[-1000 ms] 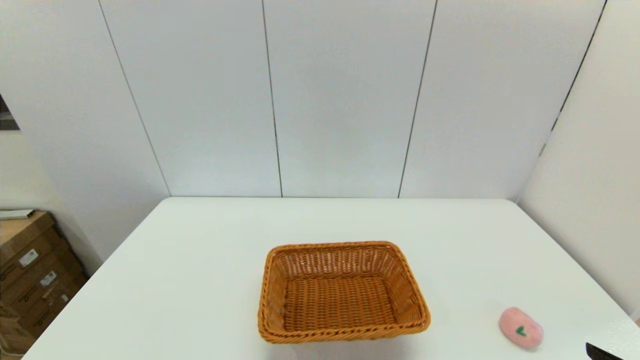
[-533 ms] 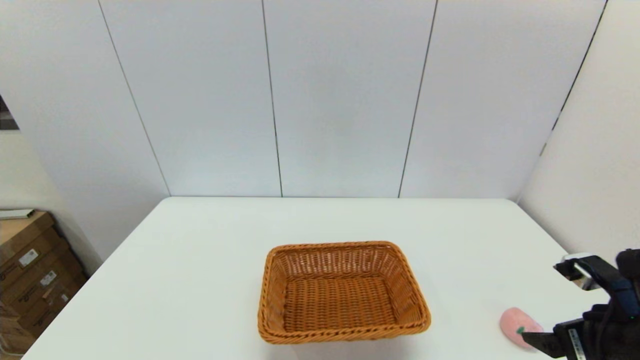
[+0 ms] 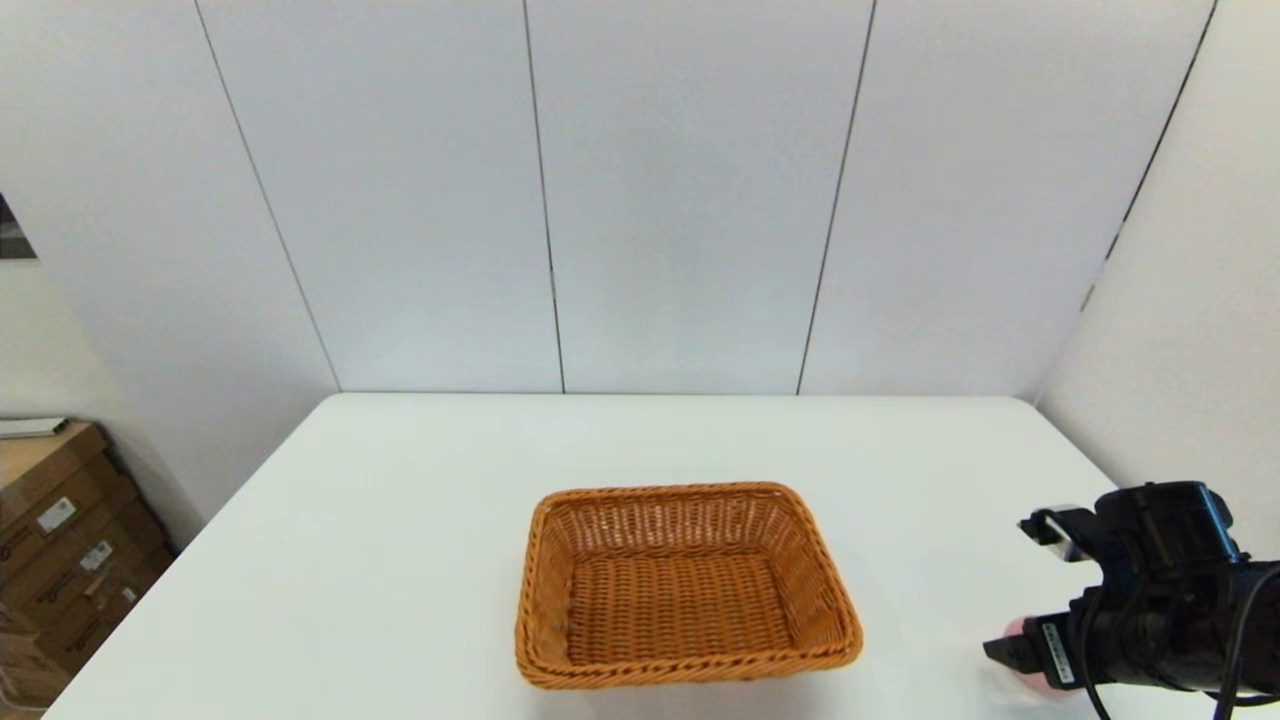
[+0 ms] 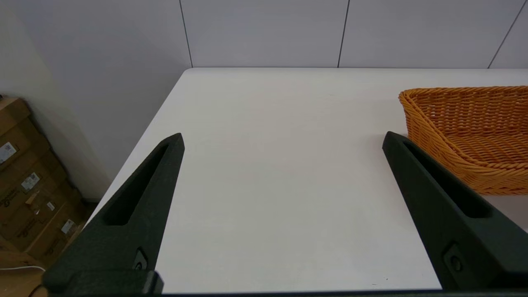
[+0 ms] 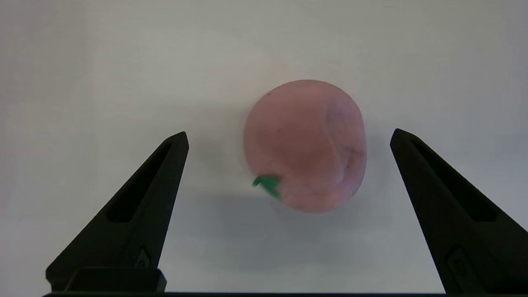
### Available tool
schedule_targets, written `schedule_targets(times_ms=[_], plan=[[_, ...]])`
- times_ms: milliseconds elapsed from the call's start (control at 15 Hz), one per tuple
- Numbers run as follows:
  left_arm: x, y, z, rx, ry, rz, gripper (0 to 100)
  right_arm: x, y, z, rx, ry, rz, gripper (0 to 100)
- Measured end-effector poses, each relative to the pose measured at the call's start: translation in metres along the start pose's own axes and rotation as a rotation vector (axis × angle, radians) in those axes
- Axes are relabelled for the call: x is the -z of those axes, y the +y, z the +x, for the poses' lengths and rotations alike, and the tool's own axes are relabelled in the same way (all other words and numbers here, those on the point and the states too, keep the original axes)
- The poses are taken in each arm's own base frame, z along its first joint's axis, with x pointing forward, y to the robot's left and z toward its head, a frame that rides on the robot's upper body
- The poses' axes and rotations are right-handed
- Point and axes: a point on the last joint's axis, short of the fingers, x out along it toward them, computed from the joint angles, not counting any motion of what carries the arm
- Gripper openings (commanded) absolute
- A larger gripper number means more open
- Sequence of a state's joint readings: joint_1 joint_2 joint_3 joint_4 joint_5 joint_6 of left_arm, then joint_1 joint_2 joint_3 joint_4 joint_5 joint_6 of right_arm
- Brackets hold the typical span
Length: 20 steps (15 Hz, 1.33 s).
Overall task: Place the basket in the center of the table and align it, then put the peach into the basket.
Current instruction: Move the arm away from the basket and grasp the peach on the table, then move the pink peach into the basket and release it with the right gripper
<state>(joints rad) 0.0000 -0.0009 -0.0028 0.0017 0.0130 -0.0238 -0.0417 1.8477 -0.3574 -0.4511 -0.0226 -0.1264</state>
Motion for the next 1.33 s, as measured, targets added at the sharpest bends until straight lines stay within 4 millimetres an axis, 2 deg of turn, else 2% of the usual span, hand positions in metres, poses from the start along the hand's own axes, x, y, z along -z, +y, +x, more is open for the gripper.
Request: schedule_targets(times_ms=[200,267,933,1200,1333], plan=[[0.0,0.0,0.0,0.001,0.0,0.0,100,0.002,-0.002,0.009,0.002,0.032,0.01,100],[0.0,0.0,0.0,0.001,0.0,0.0,100,0.002,-0.003,0.01,0.002,0.037,0.011,0],[0.0,0.0,0.0,0.0,0.0,-0.002,100,0.001,-0.003,0.003,0.0,-0.006,0.027,0],[0.0,0.0,0.0,0.0,0.0,-0.003,100,-0.002,-0.003,-0.001,0.011,-0.119,0.045,0],[0.0,0.0,0.0,0.0,0.0,-0.003,100,-0.018,0.0,-0.01,0.004,-0.266,0.093,0]])
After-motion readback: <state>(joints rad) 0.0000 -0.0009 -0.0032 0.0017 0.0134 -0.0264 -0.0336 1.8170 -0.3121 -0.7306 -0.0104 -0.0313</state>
